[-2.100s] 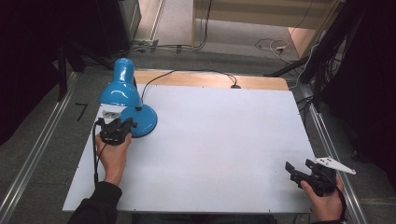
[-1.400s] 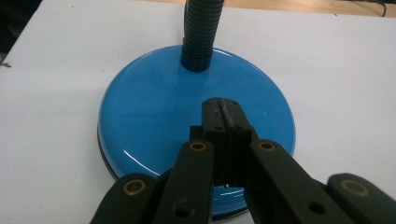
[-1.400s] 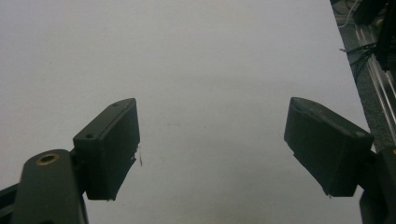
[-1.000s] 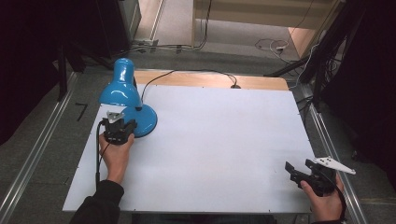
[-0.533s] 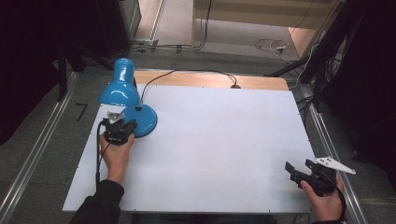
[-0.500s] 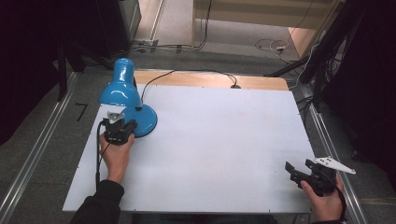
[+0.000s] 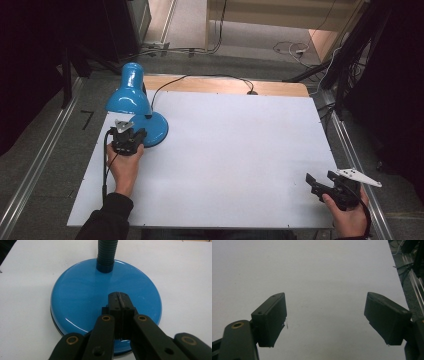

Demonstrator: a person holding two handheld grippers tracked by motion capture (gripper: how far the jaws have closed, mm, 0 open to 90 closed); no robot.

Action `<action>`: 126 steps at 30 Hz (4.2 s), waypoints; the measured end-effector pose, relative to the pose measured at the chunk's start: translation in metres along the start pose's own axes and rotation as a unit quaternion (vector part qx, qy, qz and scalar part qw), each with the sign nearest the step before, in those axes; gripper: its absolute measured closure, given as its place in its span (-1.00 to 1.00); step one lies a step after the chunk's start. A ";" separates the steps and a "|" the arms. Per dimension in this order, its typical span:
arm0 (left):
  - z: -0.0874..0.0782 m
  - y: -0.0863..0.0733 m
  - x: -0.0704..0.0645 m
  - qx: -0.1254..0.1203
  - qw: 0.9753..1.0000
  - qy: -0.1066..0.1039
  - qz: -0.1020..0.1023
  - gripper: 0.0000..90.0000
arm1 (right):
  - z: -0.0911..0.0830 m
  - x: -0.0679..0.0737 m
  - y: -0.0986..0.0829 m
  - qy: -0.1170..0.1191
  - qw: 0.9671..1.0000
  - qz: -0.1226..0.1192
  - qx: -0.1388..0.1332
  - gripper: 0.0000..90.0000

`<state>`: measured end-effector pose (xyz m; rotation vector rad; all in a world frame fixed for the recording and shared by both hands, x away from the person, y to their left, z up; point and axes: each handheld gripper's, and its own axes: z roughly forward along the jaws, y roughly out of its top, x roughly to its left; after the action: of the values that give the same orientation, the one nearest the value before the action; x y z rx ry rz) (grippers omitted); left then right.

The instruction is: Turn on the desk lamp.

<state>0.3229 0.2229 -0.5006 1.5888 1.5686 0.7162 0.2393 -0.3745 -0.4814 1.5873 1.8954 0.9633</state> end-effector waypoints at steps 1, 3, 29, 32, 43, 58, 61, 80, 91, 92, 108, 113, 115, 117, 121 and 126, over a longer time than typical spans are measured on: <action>0.000 0.000 0.000 0.000 1.000 0.000 0.000 1.00 | 0.000 0.000 0.000 0.000 1.000 0.001 0.000 -0.63; 0.000 0.000 0.000 0.000 1.000 0.000 0.001 1.00 | 0.000 -0.001 0.000 0.000 1.000 0.001 0.000 -0.63; -0.002 -0.003 0.001 0.000 1.000 0.006 0.009 1.00 | -0.002 -0.001 0.000 -0.001 1.000 0.001 -0.003 -0.63; -0.003 -0.003 0.001 -0.001 1.000 0.008 0.003 1.00 | -0.001 -0.001 0.000 0.000 1.000 0.001 -0.004 -0.63; -0.014 -0.002 0.002 -0.009 1.000 0.003 -0.011 0.99 | -0.002 -0.001 0.000 0.001 1.000 0.001 -0.005 -0.63; -0.034 -0.010 0.003 -0.007 1.000 -0.001 -0.013 0.23 | -0.004 -0.001 0.000 0.002 1.000 0.000 -0.006 -0.63; -0.038 -0.011 0.000 -0.011 1.000 0.000 -0.014 0.09 | -0.004 -0.001 0.000 0.002 1.000 0.000 -0.005 -0.63; -0.066 -0.025 -0.010 -0.018 1.000 -0.011 0.007 -0.16 | -0.004 -0.001 0.000 0.002 1.000 0.001 -0.005 -0.63; -0.079 -0.033 -0.012 -0.017 1.000 -0.015 0.009 -0.25 | -0.003 -0.001 -0.001 0.000 1.000 0.002 -0.002 -0.63; -0.080 -0.034 -0.013 -0.018 1.000 -0.014 0.008 -0.25 | -0.002 -0.001 -0.001 -0.001 1.000 0.002 -0.002 -0.63; -0.099 -0.042 -0.013 -0.022 0.999 -0.023 0.006 -0.34 | -0.002 -0.001 -0.001 -0.002 1.000 0.001 -0.001 -0.63; -0.104 -0.044 -0.012 -0.023 0.999 -0.022 0.008 -0.34 | -0.002 -0.001 -0.001 -0.002 1.000 0.000 0.000 -0.63; -0.105 -0.045 -0.012 -0.023 0.999 -0.024 0.005 -0.34 | -0.002 -0.001 -0.001 -0.002 1.000 0.001 0.001 -0.63; -0.106 -0.046 -0.012 -0.021 0.999 -0.024 0.008 -0.34 | -0.002 -0.001 -0.001 -0.002 1.000 0.001 0.001 -0.63; -0.109 -0.047 -0.009 -0.020 1.000 -0.022 0.008 -0.34 | -0.002 -0.001 -0.001 -0.002 1.000 0.000 0.001 -0.63; -0.111 -0.049 -0.006 -0.018 1.000 -0.020 0.001 -0.34 | -0.001 -0.001 -0.001 -0.003 1.000 0.000 0.002 -0.63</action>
<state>0.2035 0.2292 -0.4811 1.5698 1.5174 0.7053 0.2377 -0.3757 -0.4813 1.5908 1.8953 0.9540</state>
